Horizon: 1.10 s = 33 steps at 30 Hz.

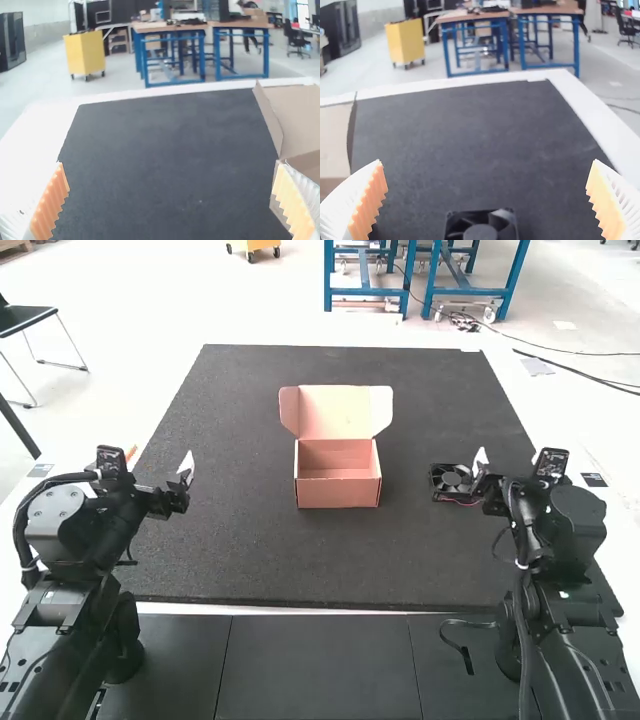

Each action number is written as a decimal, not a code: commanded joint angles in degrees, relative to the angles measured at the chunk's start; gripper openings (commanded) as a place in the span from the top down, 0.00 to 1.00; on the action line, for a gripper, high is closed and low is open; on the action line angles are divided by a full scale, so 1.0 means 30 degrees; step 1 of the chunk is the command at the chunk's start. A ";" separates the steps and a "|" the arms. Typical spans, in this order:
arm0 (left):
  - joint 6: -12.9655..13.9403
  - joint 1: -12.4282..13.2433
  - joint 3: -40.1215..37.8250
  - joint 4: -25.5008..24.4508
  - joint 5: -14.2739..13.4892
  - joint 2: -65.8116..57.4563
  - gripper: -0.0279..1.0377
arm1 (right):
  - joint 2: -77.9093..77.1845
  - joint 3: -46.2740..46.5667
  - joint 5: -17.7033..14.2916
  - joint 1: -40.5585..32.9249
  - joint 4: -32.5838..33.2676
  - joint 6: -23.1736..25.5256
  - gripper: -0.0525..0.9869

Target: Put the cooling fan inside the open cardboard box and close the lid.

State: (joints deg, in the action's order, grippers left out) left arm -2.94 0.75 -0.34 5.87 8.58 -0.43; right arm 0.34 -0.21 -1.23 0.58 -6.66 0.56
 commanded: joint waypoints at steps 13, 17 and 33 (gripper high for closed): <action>-0.0631 0.0188 -0.3403 0.1003 -0.1834 -0.2876 0.07 | 0.3403 -0.3153 -0.0584 0.1184 -0.2323 0.0459 0.07; -0.0690 0.0247 -0.5629 0.0446 -0.2039 -0.5454 0.07 | 0.7123 -0.6288 -0.0965 0.1242 -0.1502 0.0488 0.07; -0.1891 -0.0837 -1.6264 -0.6204 0.3263 -1.4653 0.07 | 1.7202 -2.0468 0.0617 0.1008 1.3761 0.1543 0.08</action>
State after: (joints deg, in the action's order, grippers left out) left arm -6.26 -0.05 -47.99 -15.05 9.34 -43.99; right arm 51.83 -58.65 -3.16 3.62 33.08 4.62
